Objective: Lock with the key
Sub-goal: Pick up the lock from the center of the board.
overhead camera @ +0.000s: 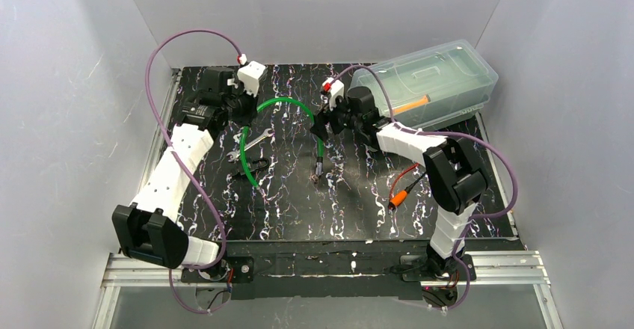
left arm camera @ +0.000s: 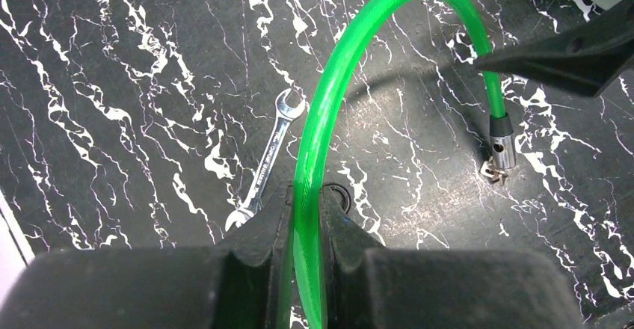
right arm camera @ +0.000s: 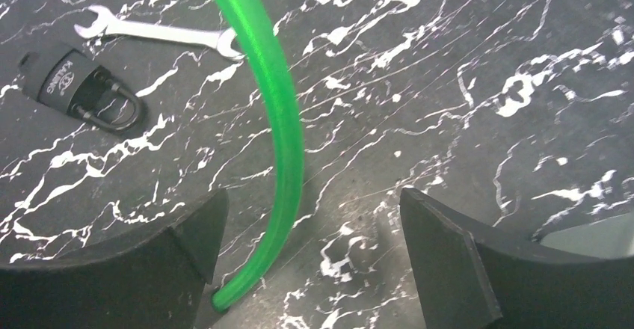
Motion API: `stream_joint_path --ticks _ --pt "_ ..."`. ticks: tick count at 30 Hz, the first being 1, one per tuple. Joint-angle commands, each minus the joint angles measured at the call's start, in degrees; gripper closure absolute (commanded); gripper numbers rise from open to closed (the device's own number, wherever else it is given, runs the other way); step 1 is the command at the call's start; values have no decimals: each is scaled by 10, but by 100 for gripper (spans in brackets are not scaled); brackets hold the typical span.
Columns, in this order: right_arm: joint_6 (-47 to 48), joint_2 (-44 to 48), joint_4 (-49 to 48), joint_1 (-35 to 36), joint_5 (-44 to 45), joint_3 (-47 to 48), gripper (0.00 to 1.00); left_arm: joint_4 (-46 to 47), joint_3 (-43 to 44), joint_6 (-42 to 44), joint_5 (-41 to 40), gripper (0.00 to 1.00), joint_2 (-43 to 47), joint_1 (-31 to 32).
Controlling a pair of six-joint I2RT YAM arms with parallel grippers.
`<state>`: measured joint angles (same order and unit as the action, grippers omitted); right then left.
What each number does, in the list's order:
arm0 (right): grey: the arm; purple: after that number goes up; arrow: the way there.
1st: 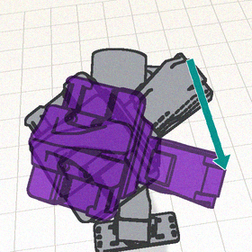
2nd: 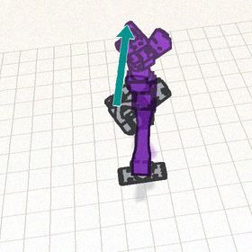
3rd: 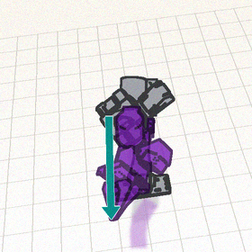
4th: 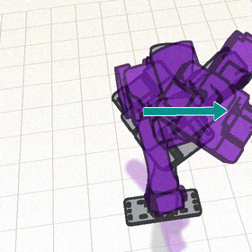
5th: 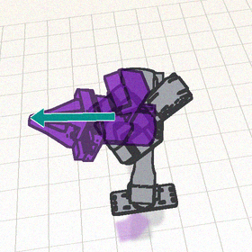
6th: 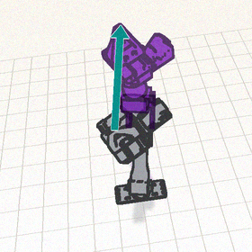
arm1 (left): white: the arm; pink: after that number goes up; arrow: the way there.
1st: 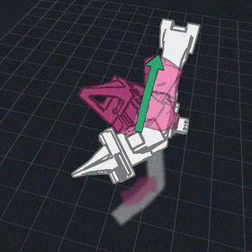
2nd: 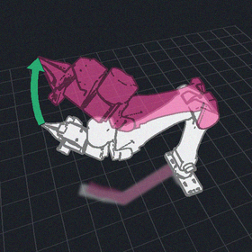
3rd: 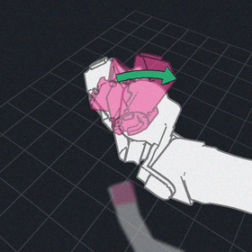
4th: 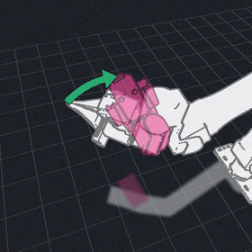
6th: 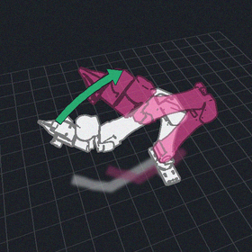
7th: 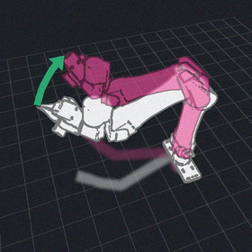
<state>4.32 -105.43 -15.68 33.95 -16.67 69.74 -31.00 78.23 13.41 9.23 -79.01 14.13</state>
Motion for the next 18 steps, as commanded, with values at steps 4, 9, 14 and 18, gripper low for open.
stream_joint_path --ticks 4,9,14,18 --pt "-40 -28 -37 26 17 -38 15 37 -12 -31 12 100 52 1" --pt "-84 -41 -36 27 24 -26 40 38 -26 -42 12 100 72 2" --pt "-104 -10 -34 26 39 -16 76 25 -39 -59 31 100 104 1" --pt "-115 24 -15 26 45 -3 99 8 -41 -75 59 100 145 2"
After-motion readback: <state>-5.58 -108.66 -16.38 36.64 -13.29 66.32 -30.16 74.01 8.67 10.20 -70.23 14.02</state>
